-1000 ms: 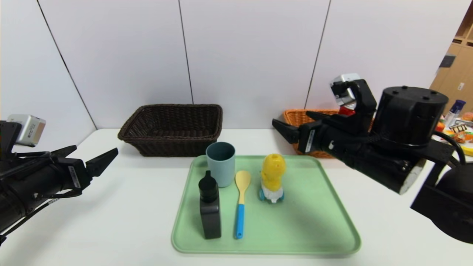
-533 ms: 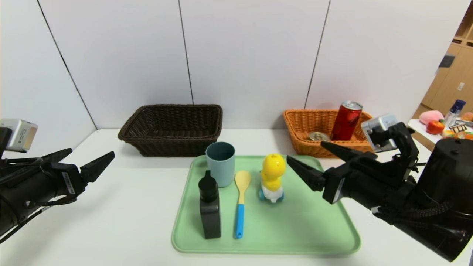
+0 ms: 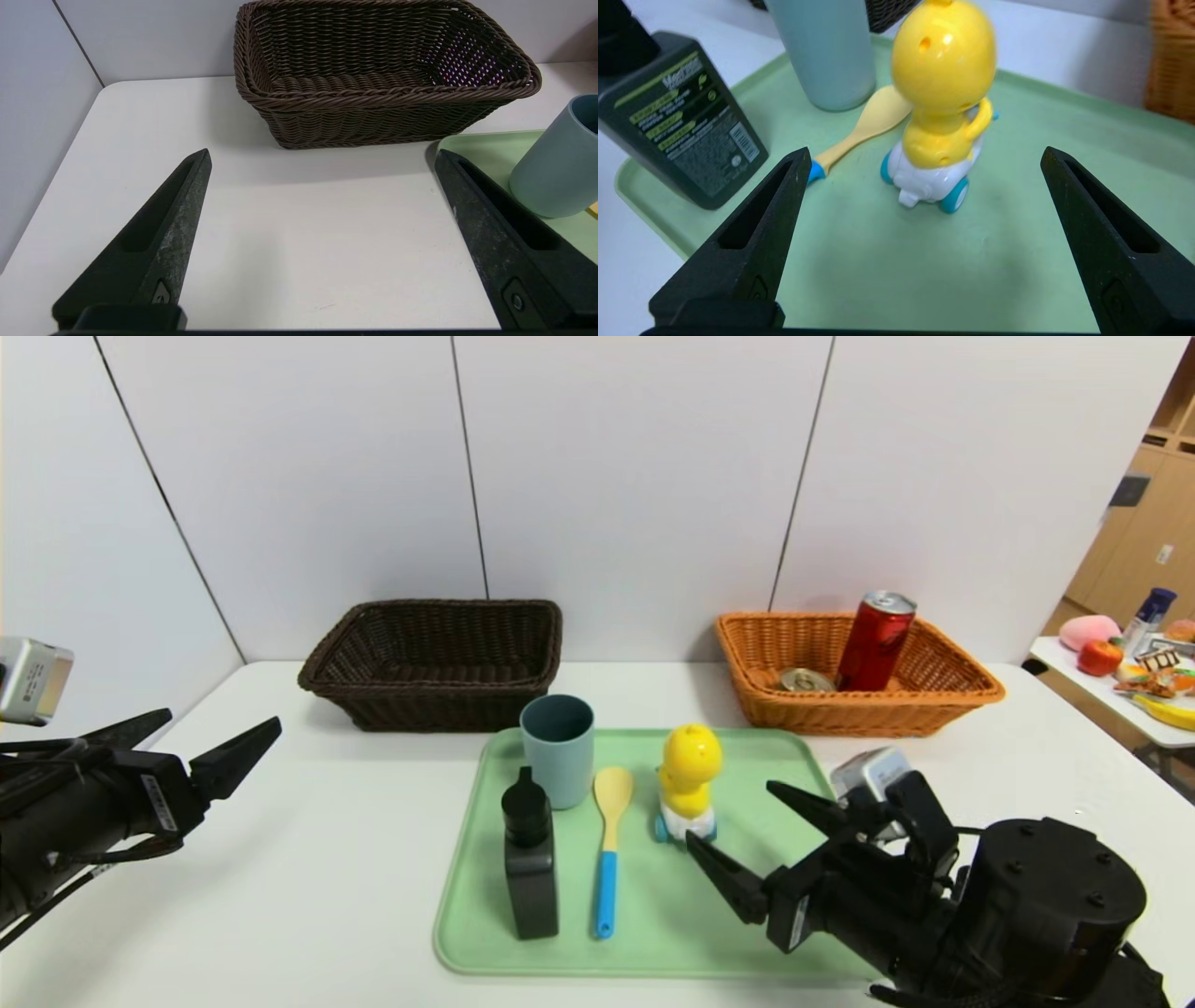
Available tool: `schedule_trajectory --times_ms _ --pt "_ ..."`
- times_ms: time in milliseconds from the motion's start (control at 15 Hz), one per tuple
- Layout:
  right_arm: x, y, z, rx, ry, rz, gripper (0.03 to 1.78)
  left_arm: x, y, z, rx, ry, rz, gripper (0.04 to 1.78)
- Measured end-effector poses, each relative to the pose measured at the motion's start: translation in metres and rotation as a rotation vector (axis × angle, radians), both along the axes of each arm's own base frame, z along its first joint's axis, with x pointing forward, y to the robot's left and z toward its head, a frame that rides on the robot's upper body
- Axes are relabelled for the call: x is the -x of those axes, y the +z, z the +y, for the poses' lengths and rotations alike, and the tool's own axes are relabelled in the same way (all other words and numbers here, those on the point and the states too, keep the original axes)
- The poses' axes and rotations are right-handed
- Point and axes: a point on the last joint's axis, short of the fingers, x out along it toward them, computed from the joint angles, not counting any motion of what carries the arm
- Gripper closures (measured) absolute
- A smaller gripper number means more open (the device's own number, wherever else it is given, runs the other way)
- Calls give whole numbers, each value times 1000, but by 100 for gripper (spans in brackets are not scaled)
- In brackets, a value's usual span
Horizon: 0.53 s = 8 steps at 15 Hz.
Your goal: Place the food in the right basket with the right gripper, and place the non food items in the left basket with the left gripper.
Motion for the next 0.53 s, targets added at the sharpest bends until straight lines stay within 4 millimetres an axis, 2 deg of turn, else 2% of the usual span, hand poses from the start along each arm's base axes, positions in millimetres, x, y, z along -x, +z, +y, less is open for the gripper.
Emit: schedule_trajectory --times_ms 200,533 --pt "1 -16 7 44 22 47 12 1 0 0 0 0 0 13" --pt "-14 -26 21 52 8 53 12 4 0 0 0 -1 -4 13"
